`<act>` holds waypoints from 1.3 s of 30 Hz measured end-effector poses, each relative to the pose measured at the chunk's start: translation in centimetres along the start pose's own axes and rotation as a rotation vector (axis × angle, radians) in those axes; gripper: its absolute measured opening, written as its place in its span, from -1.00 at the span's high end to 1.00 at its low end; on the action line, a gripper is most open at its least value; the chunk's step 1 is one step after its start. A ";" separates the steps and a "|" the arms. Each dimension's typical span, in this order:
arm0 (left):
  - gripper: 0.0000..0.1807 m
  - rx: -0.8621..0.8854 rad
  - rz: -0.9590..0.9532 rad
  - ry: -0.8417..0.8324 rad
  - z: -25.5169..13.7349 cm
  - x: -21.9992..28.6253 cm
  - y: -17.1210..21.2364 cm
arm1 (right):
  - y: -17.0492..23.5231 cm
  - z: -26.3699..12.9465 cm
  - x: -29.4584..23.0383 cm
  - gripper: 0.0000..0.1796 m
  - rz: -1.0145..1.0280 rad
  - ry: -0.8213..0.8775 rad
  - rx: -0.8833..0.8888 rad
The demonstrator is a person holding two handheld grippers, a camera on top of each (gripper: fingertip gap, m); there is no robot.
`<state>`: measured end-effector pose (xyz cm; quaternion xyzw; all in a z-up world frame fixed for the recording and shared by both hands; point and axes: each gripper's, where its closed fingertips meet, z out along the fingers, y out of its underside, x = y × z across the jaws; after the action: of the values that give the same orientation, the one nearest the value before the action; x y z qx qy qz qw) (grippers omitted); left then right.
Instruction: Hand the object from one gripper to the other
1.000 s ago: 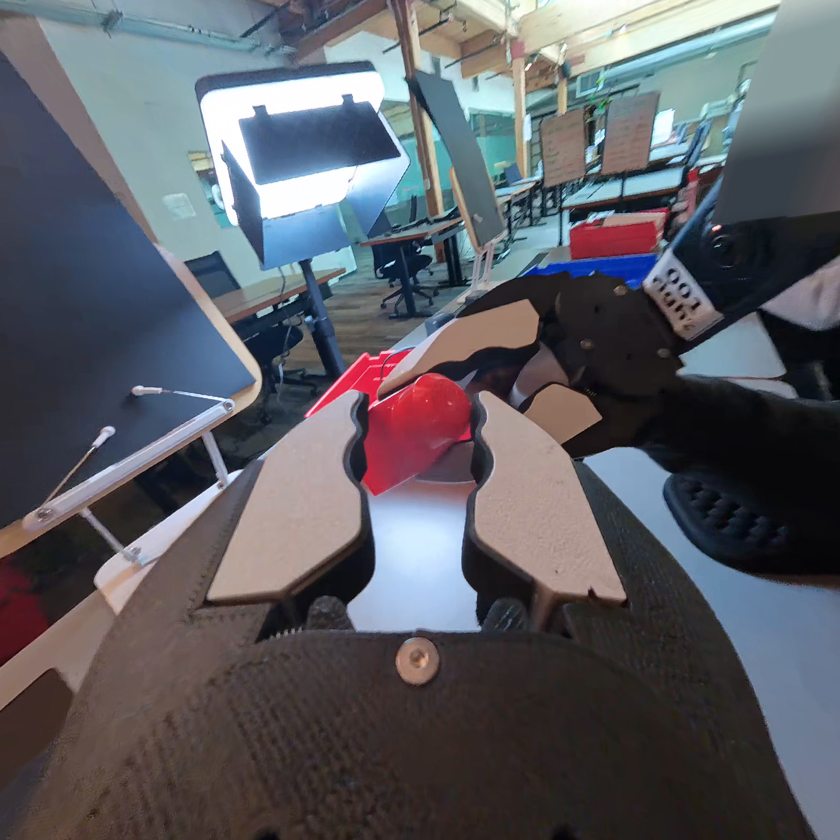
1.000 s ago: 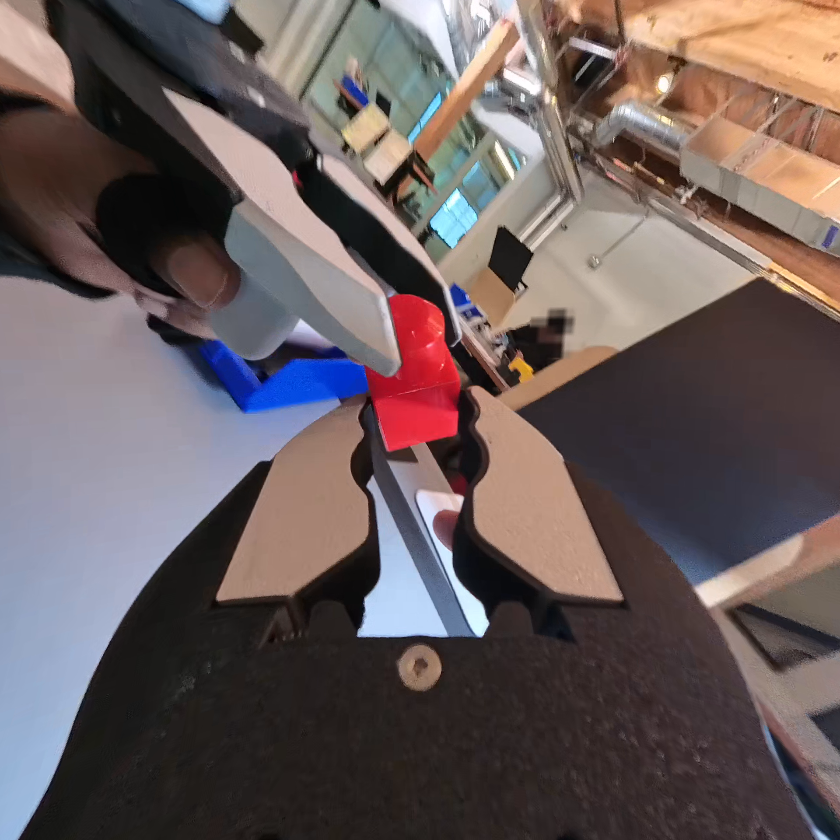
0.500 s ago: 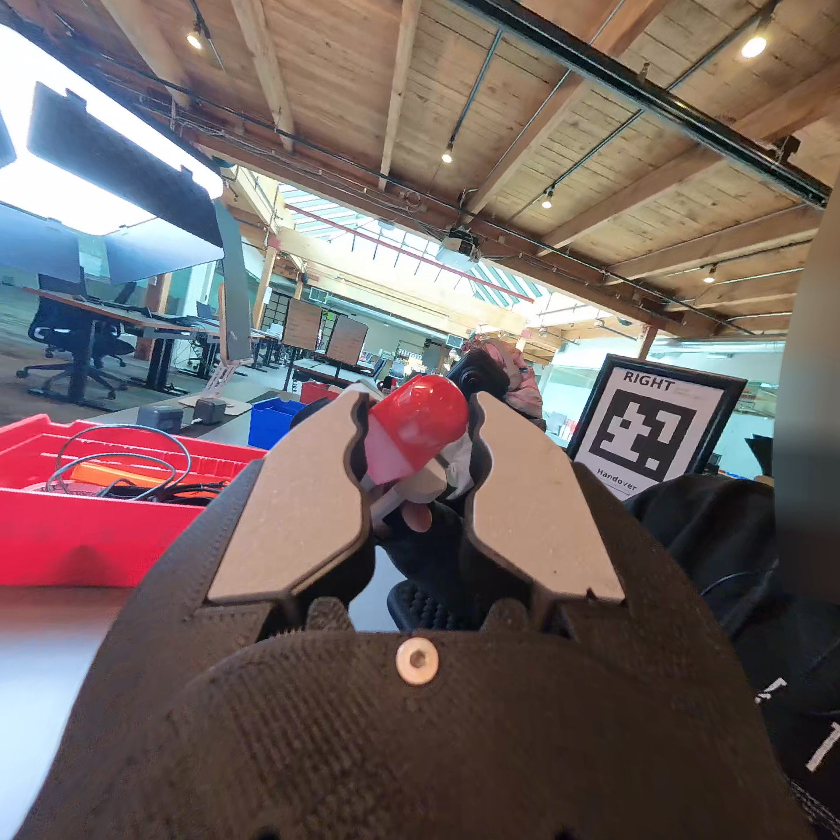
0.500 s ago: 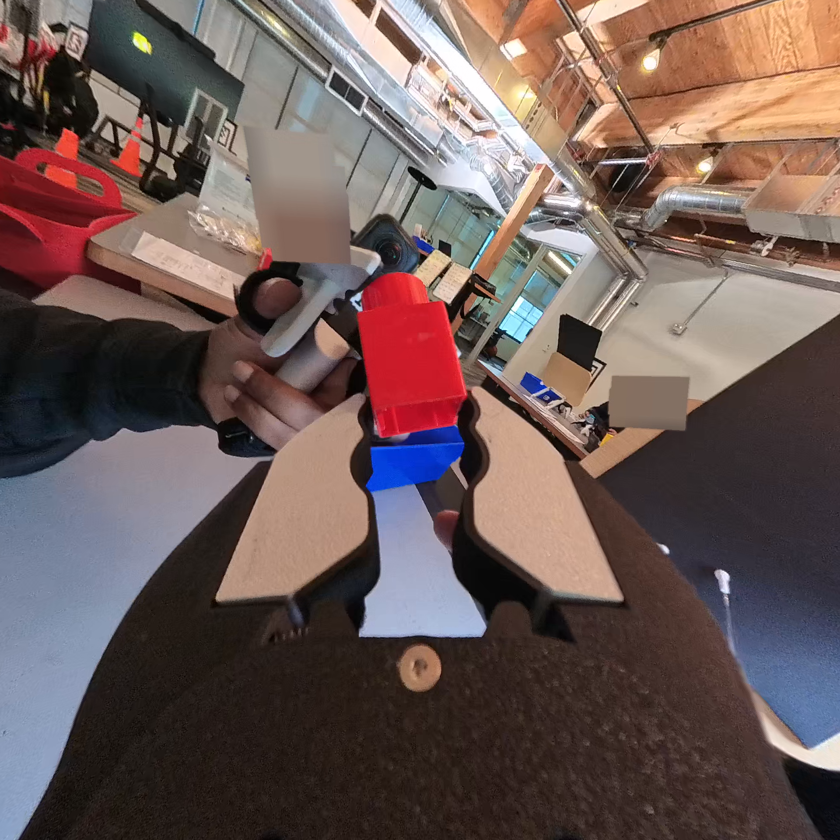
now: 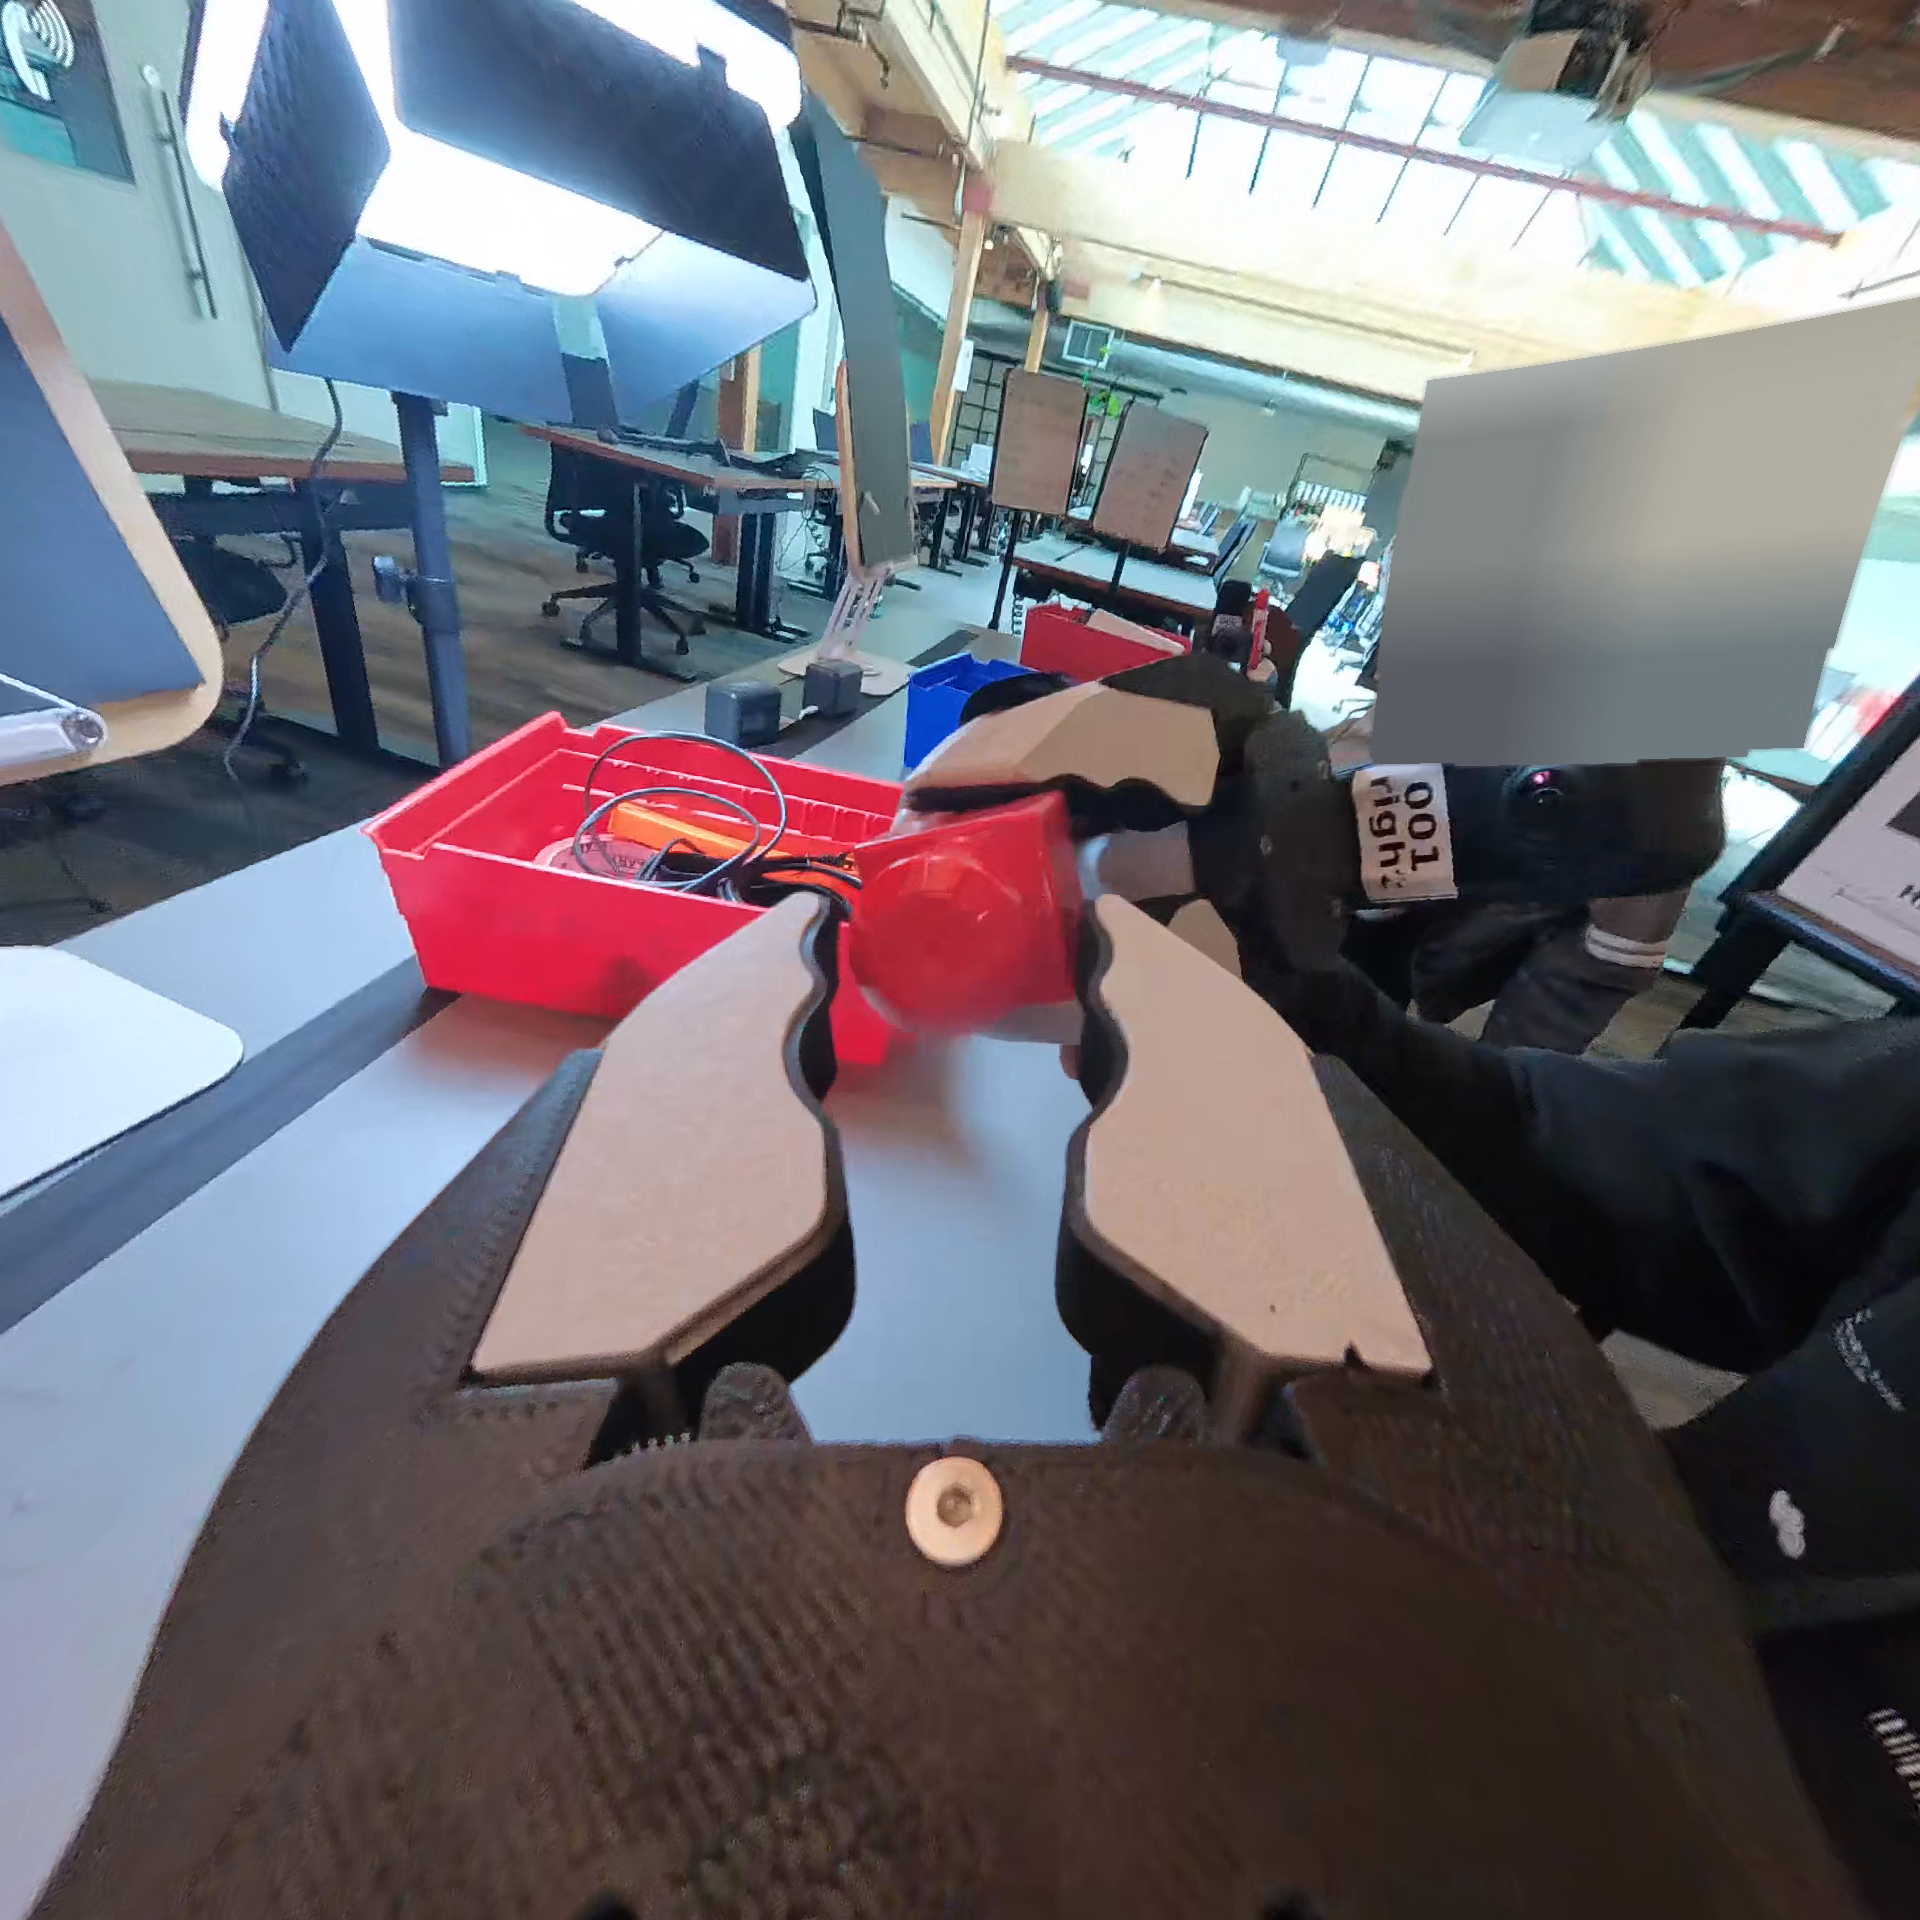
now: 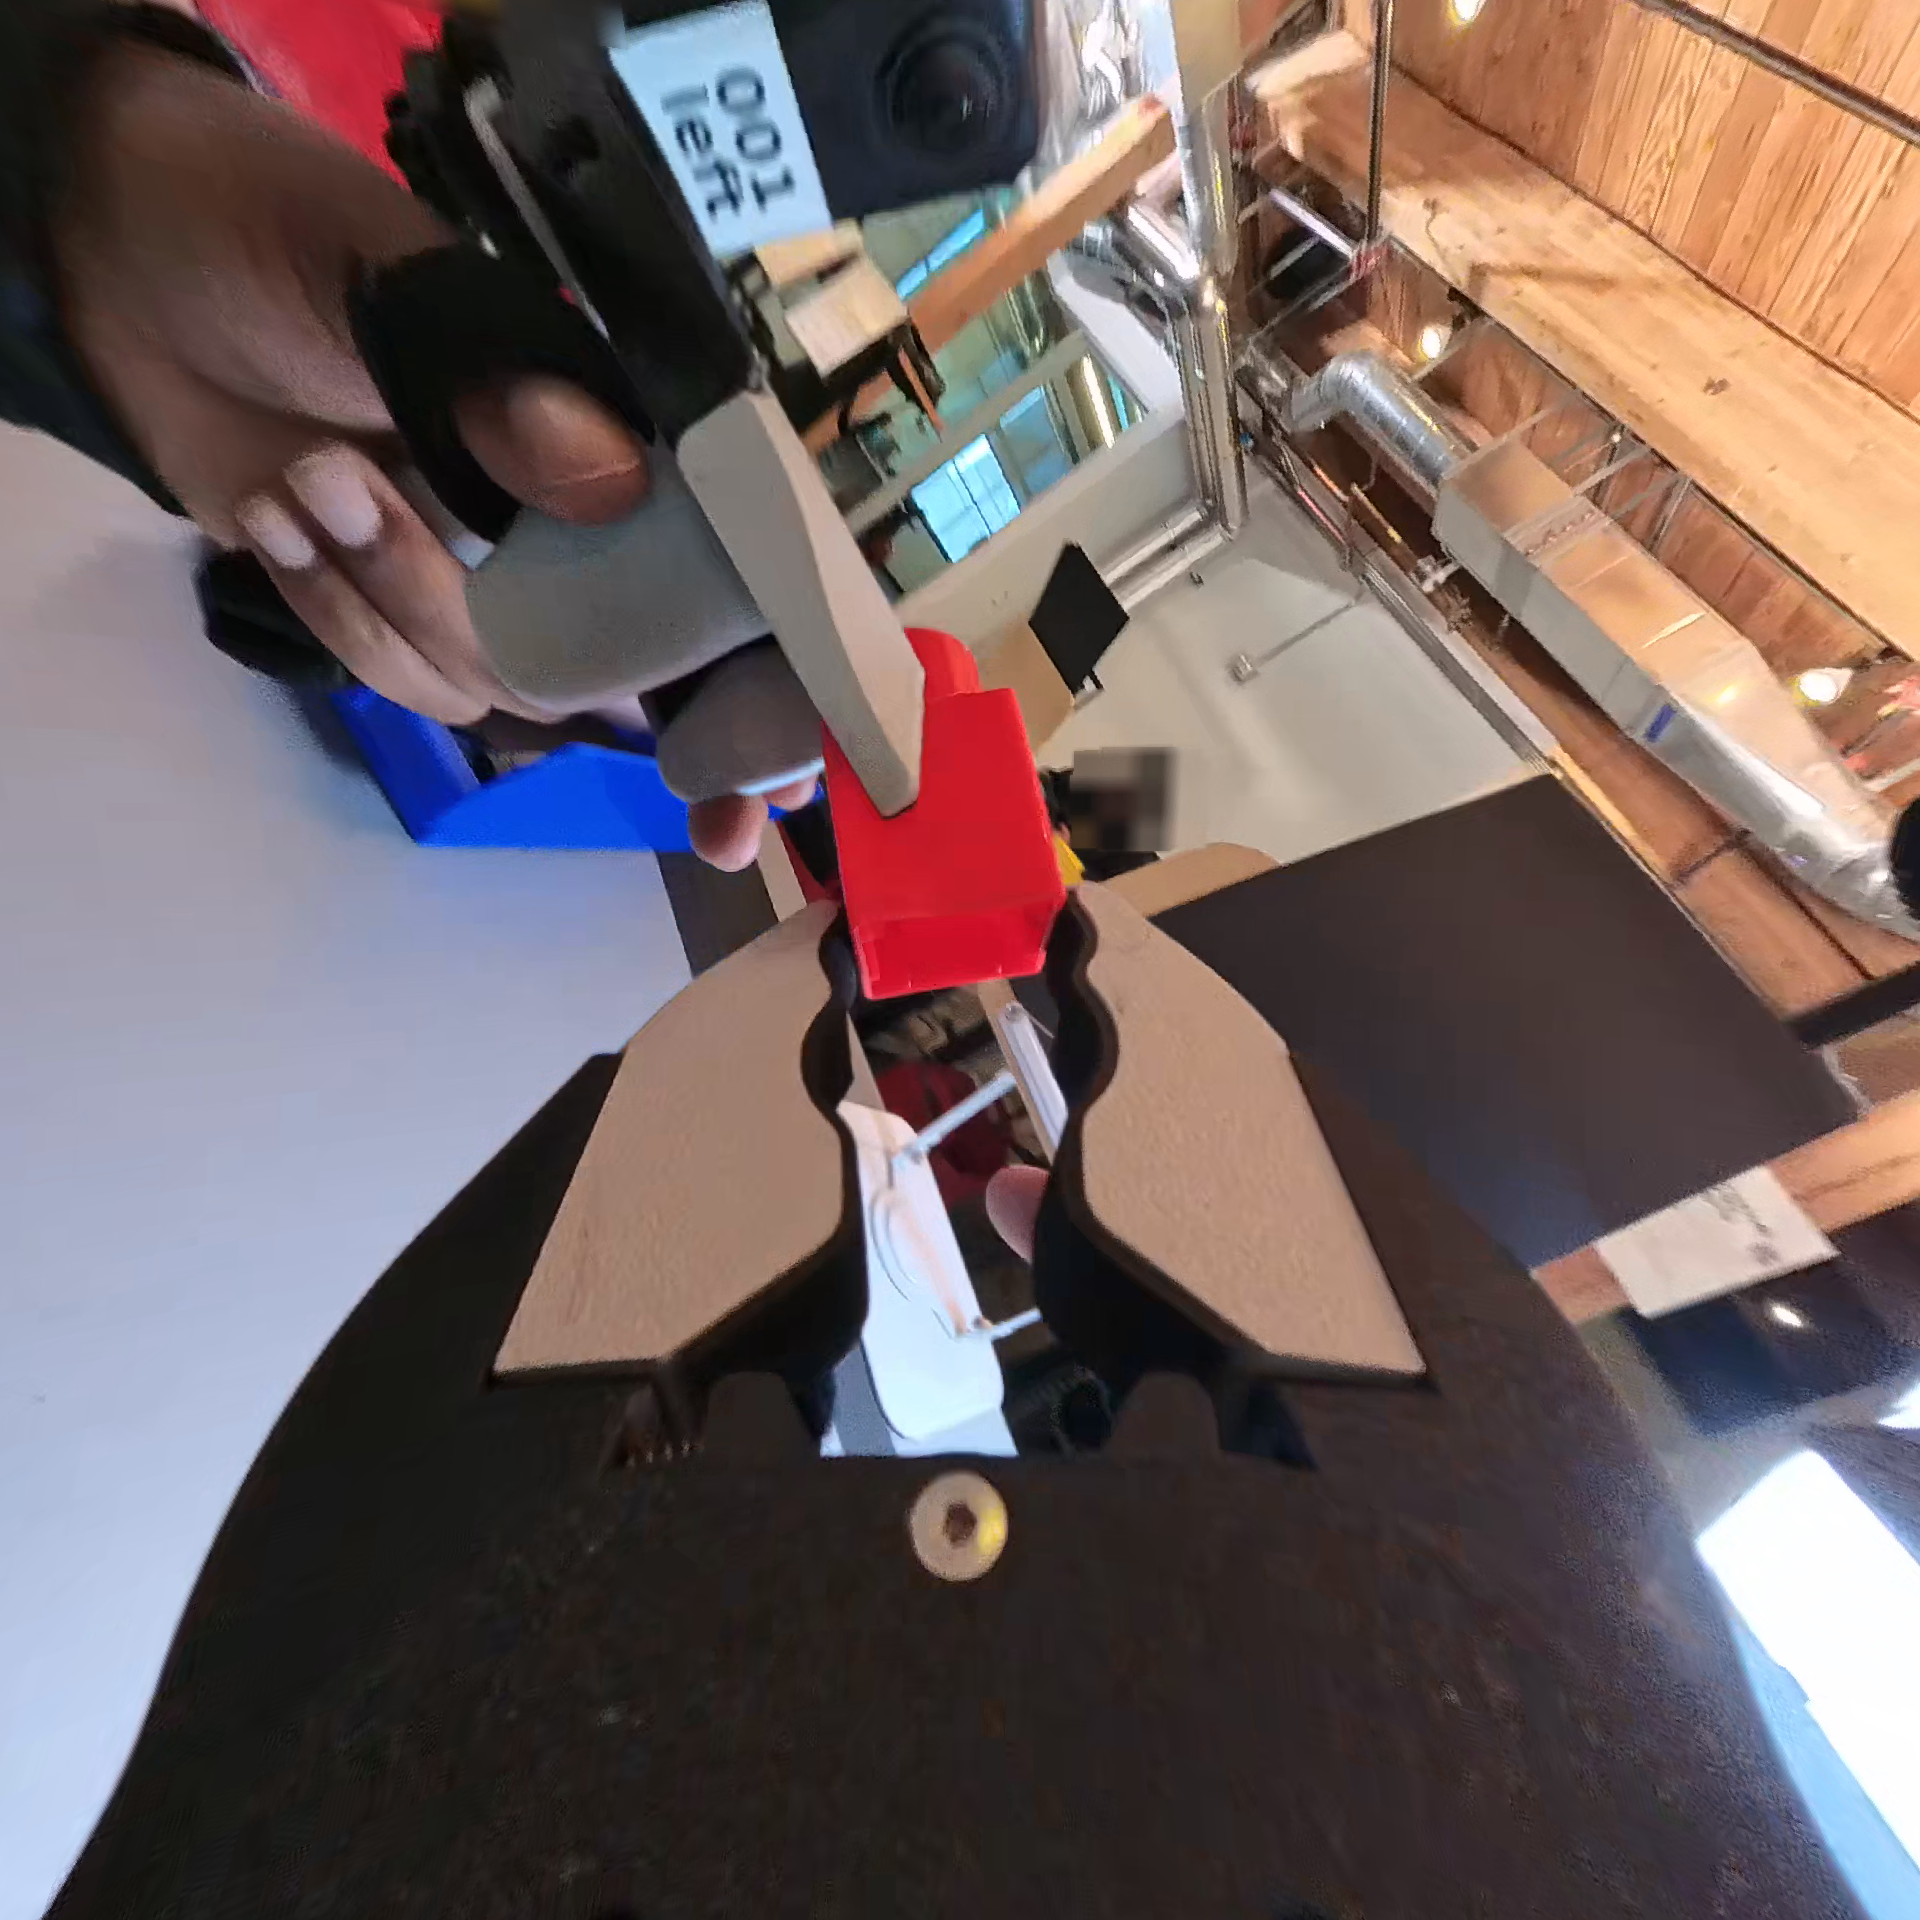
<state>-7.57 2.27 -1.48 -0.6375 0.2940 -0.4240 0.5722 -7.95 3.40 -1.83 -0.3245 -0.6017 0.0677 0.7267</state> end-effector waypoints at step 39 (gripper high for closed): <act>0.29 0.114 -0.151 0.172 0.0 -0.1 -0.2 | -1.5 0.0 -0.4 0.54 0.071 -0.023 0.113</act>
<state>-7.61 2.40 -1.30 -0.5856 0.2687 -0.5351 0.5464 -8.50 2.00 -1.34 -0.3033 -0.5934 0.1308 0.7340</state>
